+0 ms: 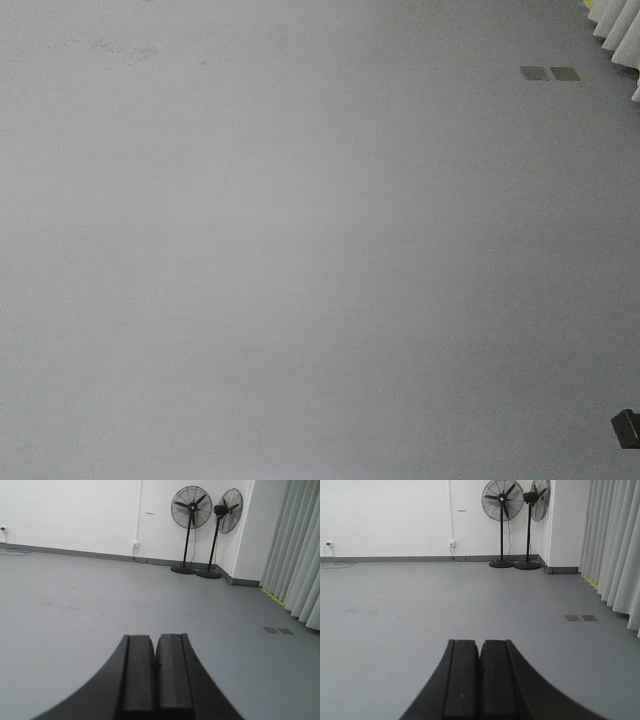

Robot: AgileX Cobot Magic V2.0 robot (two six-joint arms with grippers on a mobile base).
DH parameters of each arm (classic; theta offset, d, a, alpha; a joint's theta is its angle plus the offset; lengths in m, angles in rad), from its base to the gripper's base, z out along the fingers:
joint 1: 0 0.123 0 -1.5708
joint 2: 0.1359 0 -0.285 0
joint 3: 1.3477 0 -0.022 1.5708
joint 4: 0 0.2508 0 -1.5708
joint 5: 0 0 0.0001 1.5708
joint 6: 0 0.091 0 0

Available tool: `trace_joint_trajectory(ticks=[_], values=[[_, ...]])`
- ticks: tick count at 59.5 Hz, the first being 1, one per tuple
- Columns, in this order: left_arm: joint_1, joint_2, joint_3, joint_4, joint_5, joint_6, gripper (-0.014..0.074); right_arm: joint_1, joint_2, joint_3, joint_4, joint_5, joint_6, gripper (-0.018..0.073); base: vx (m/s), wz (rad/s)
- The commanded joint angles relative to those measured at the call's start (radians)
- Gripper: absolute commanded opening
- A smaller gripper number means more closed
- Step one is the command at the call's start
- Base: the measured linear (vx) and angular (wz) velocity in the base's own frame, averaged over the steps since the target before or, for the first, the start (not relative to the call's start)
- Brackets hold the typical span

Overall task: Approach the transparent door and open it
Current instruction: 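Drive the base forward across the grey floor toward the doors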

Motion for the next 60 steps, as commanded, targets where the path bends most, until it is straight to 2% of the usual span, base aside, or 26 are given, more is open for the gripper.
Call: trace_joint_trajectory(ticks=[1, 60], values=[[-0.003, -0.004, 0.02, -0.007, -0.081, -0.001, 0.0003, -0.002, -0.008, 0.012, -0.005, -0.078, -0.008, -0.0008, 0.0, 0.0], [-0.003, -0.004, 0.02, -0.007, -0.081, -0.001, 0.0003, -0.002, -0.008, 0.012, -0.005, -0.078, -0.008, -0.0008, 0.01, 0.0]])
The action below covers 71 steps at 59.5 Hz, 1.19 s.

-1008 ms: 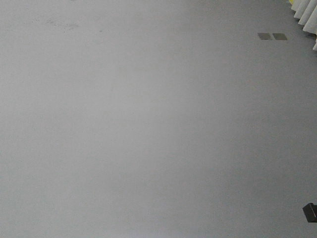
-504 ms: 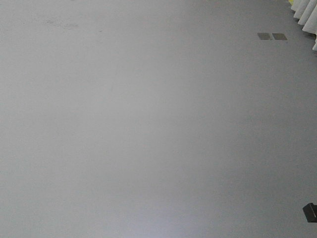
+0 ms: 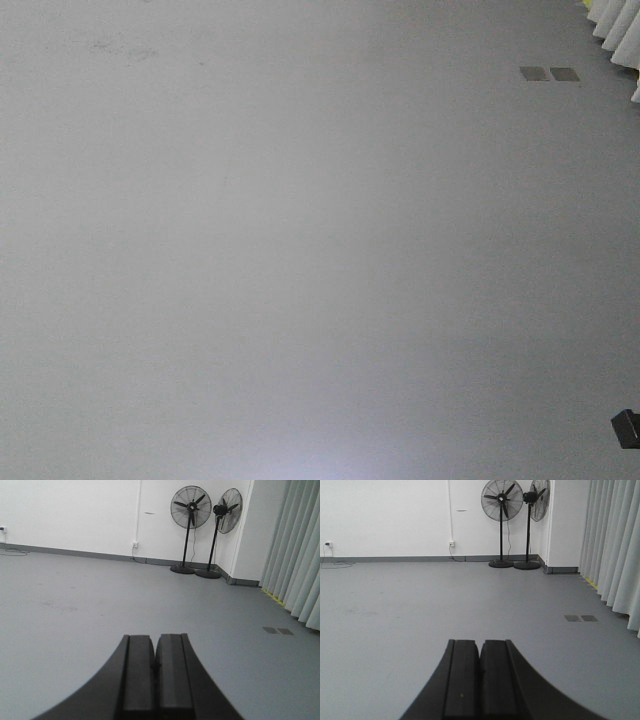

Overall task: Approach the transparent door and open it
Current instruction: 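Drive the base forward across the grey floor toward the doors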

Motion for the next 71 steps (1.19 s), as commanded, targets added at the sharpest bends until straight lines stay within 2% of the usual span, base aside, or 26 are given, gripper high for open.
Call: trace_joint_trajectory(ticks=[1, 31, 71], values=[[-0.003, -0.004, 0.02, -0.007, -0.081, -0.001, 0.0003, -0.002, -0.008, 0.012, -0.005, -0.078, -0.008, -0.0008, 0.05, 0.01], [-0.003, -0.004, 0.02, -0.007, -0.081, -0.001, 0.0003, -0.002, -0.008, 0.012, -0.005, -0.078, -0.008, -0.0008, 0.12, 0.02], [-0.003, -0.004, 0.02, -0.007, -0.081, -0.001, 0.0003, 0.007, -0.009, 0.012, -0.005, -0.078, -0.008, -0.0008, 0.24, -0.03]])
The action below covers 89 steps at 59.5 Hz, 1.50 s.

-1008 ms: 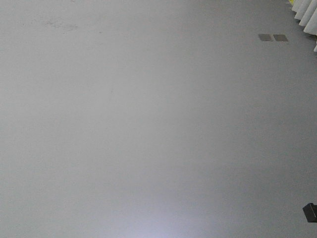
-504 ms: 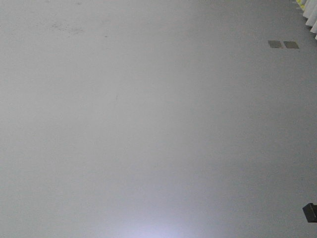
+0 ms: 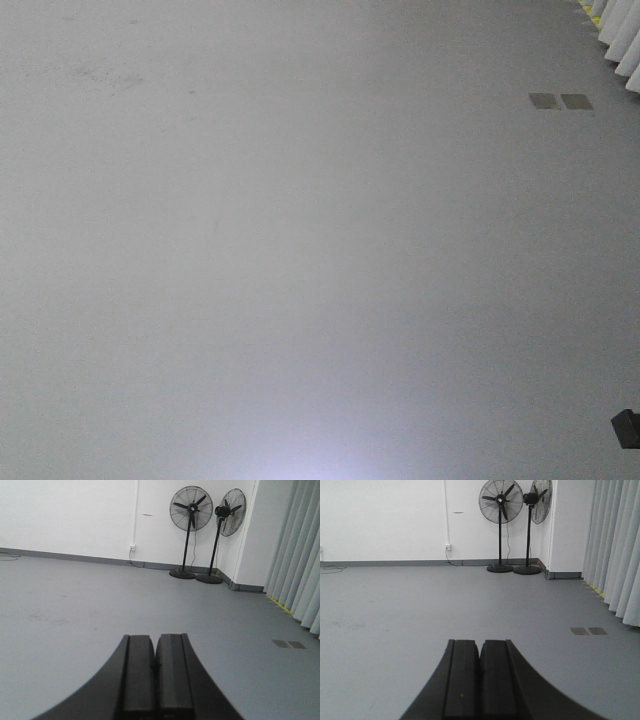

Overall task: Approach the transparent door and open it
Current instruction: 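Drive the base forward across the grey floor toward the doors, then turn the base toward the white-framed glass sliding door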

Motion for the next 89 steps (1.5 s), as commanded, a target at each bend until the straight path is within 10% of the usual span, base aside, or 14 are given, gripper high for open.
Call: trace_joint_trajectory(ticks=[1, 89], values=[[-0.003, -0.004, 0.02, -0.007, -0.081, -0.001, 0.0003, 0.009, -0.009, 0.012, -0.005, -0.078, -0.008, -0.0008, 0.35, -0.11], [-0.003, -0.004, 0.02, -0.007, -0.081, -0.001, 0.0003, 0.009, -0.008, 0.012, -0.005, -0.078, -0.008, -0.0008, 0.48, 0.25]])
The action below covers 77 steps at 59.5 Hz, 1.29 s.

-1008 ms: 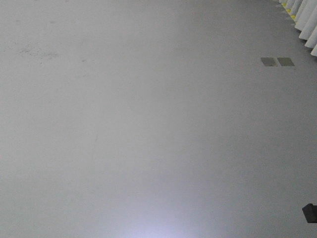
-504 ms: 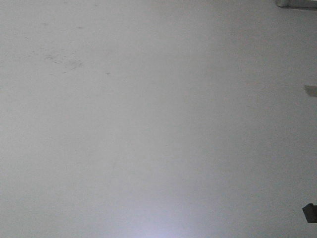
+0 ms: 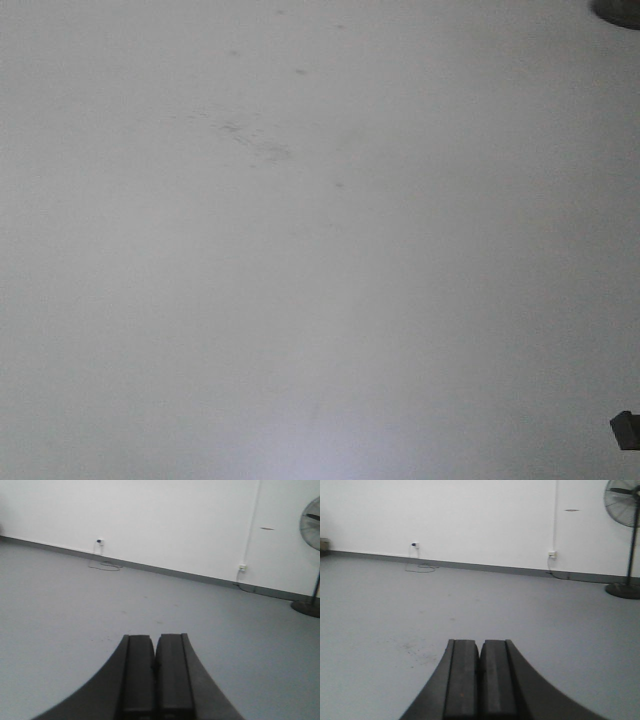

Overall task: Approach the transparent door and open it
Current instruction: 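Turn the base toward the white-framed glass sliding door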

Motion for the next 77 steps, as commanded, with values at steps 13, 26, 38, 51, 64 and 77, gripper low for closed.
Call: trace_joint_trajectory(ticks=[13, 26, 38, 51, 64, 77], values=[[-0.003, -0.004, 0.02, -0.007, -0.081, -0.001, 0.0003, 0.001, -0.008, 0.012, -0.005, -0.078, -0.008, -0.0008, 0.59, 0.65], [-0.003, -0.004, 0.02, -0.007, -0.081, -0.001, 0.0003, 0.001, -0.008, 0.012, -0.005, -0.078, -0.008, -0.0008, 0.59, 0.65], [-0.003, -0.004, 0.02, -0.007, -0.081, -0.001, 0.0003, 0.001, -0.008, 0.012, -0.005, -0.078, -0.008, -0.0008, 0.59, 0.63], [-0.003, -0.004, 0.02, -0.007, -0.081, -0.001, 0.0003, 0.001, -0.008, 0.012, -0.005, -0.078, -0.008, -0.0008, 0.58, 0.68], [-0.003, -0.004, 0.02, -0.007, -0.081, -0.001, 0.0003, 0.001, -0.008, 0.012, -0.005, -0.078, -0.008, -0.0008, 0.56, 0.7], [-0.003, -0.004, 0.02, -0.007, -0.081, -0.001, 0.0003, 0.001, -0.008, 0.012, -0.005, -0.078, -0.008, -0.0008, 0.54, 0.66]])
